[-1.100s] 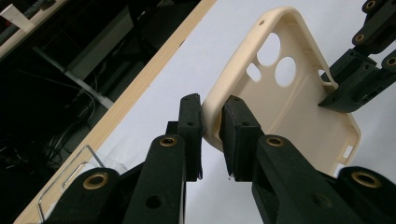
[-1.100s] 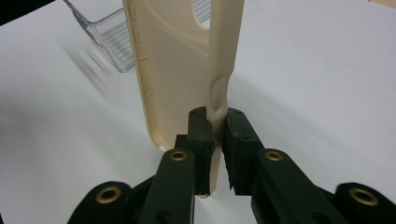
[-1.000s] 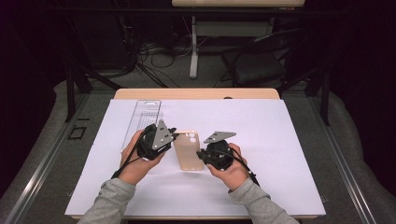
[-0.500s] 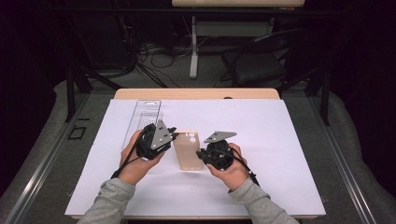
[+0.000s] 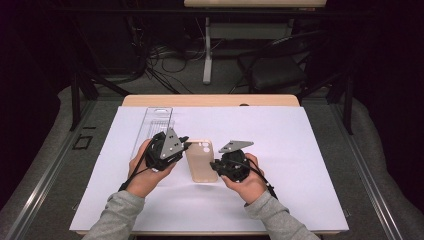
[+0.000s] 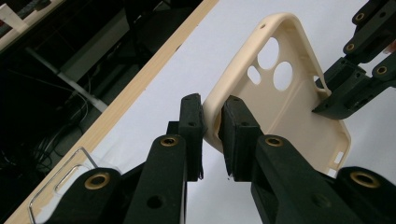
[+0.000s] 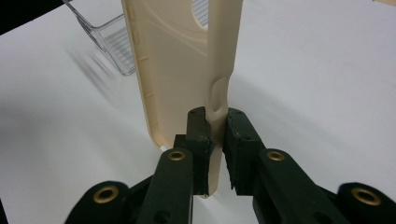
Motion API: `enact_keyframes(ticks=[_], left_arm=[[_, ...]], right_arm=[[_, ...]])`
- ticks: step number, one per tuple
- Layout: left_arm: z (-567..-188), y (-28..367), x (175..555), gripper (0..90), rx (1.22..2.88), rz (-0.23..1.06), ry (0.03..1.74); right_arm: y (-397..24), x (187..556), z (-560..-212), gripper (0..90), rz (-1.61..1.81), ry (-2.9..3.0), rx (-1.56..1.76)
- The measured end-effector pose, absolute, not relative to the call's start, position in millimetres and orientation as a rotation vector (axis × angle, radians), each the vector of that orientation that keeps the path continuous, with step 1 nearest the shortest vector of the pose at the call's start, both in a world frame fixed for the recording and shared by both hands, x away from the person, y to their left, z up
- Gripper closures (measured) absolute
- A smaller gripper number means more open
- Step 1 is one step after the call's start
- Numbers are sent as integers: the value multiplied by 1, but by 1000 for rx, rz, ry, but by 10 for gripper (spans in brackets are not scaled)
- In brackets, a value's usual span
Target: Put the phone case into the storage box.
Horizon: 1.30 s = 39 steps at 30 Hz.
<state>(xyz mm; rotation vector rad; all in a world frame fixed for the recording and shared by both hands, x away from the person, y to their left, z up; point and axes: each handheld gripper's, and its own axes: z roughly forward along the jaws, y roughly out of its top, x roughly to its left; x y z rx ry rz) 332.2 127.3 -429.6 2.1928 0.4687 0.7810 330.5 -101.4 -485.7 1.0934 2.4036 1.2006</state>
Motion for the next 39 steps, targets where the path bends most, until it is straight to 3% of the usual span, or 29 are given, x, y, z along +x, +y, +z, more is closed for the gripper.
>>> enact_keyframes(ticks=[10, 30, 39], left_arm=[[-429, 129, 333, 791, 2183, 783, 472], [-427, 144, 340, 791, 2148, 823, 523], [-428, 147, 341, 791, 2129, 825, 526]], right_arm=[[-103, 332, -485, 751, 1228, 2405, 1098], [-112, 336, -479, 554, 1301, 2360, 1102], [-116, 336, -478, 527, 1285, 2321, 1035]])
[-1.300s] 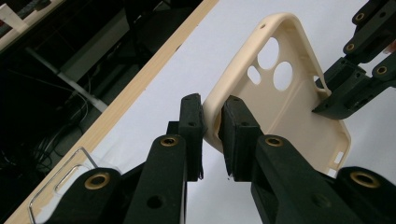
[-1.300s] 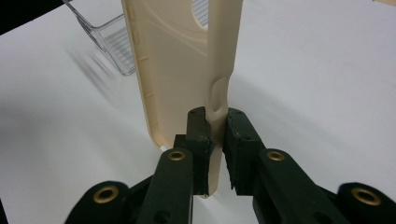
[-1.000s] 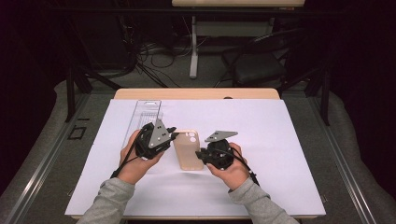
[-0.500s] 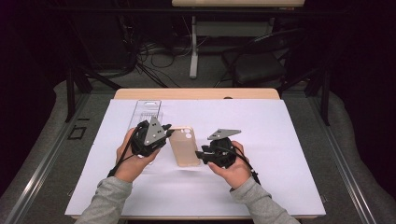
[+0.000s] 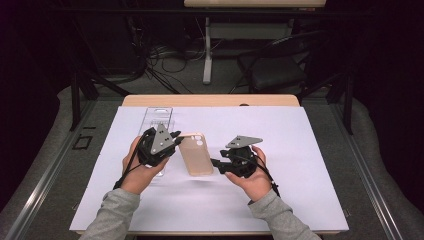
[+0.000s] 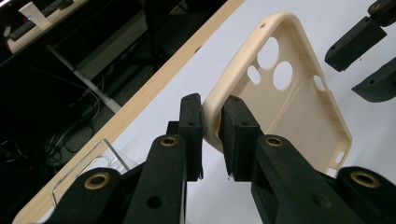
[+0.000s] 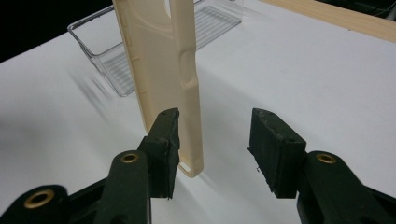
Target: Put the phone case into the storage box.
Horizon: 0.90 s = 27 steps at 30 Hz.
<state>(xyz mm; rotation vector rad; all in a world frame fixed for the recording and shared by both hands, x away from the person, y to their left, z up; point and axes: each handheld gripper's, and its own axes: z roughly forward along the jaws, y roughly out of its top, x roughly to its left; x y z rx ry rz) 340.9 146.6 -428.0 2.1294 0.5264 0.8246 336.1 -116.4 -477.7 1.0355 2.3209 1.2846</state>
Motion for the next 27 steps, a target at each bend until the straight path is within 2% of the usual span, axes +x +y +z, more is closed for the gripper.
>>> enact_keyframes(ticks=[7, 17, 20, 25, 27], left_arm=[[-428, 149, 341, 790, 2118, 826, 527], [-427, 151, 342, 790, 2112, 833, 531], [-427, 151, 342, 790, 2114, 836, 527], [-427, 151, 342, 790, 2108, 836, 532], [-427, 152, 342, 790, 2105, 839, 531]], right_arm=[[-117, 334, -481, 520, 1280, 2325, 1011], [-126, 330, -483, 452, 1286, 2298, 986], [-131, 328, -483, 395, 1278, 2278, 983], [-141, 323, -484, 378, 1292, 2239, 1015], [-146, 322, -484, 345, 1309, 2220, 1027]])
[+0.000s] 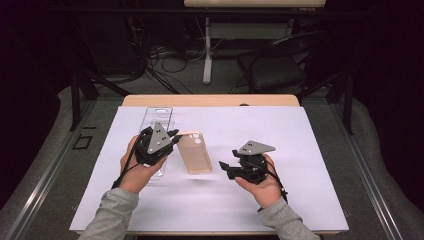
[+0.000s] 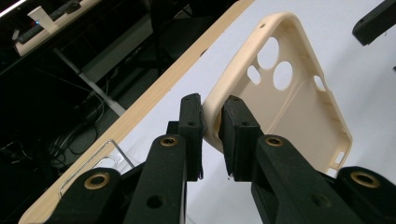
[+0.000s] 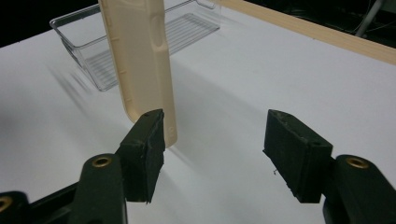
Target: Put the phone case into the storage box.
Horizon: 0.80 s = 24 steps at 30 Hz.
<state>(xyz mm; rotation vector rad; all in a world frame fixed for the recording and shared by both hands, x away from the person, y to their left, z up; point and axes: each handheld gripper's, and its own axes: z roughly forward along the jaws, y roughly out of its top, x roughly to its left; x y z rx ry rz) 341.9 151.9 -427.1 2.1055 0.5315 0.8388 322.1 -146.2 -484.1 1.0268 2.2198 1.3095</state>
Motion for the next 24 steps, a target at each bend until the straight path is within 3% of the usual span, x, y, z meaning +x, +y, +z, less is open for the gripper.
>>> enact_keyframes(ticks=[18, 24], left_arm=[[-428, 156, 344, 790, 2096, 846, 548], [-428, 157, 346, 789, 2100, 855, 548]], right_arm=[[-191, 312, -502, 148, 1344, 2127, 1174], [-199, 306, -501, 137, 1379, 2079, 1184]])
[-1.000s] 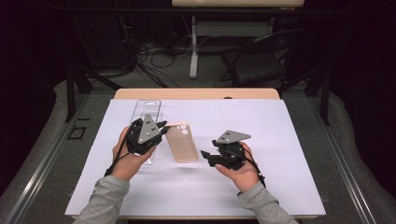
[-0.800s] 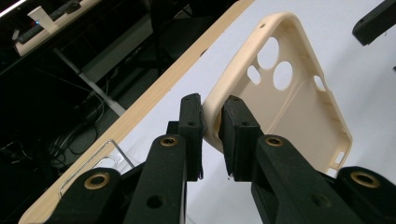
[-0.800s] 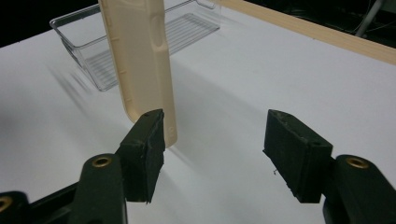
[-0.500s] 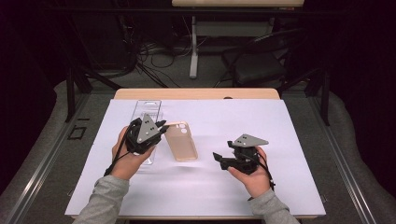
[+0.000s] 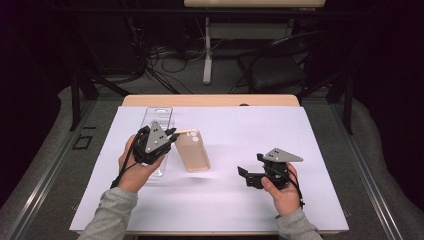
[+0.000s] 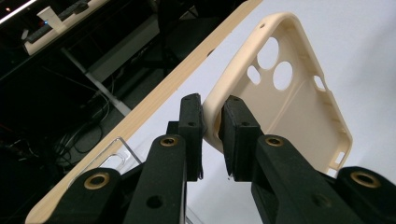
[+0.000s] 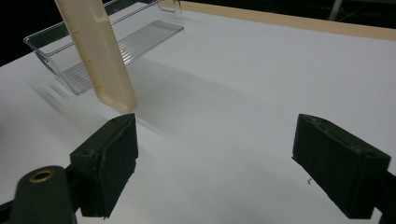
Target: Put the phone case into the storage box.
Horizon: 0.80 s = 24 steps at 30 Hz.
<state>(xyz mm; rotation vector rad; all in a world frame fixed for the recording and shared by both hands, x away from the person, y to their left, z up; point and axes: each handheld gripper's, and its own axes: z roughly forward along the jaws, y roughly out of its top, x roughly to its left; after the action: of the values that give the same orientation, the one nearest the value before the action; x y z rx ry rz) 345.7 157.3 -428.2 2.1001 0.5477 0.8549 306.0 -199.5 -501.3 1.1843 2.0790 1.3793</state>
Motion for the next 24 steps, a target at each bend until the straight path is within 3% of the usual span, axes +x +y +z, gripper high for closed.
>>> enact_keyframes(ticks=[5, 24], left_arm=[[-429, 157, 350, 790, 2109, 833, 553], [-420, 142, 368, 789, 2168, 776, 526]], right_arm=[[-206, 305, -505, 96, 1382, 2056, 1207], [-223, 307, -516, 94, 1356, 1966, 1288]])
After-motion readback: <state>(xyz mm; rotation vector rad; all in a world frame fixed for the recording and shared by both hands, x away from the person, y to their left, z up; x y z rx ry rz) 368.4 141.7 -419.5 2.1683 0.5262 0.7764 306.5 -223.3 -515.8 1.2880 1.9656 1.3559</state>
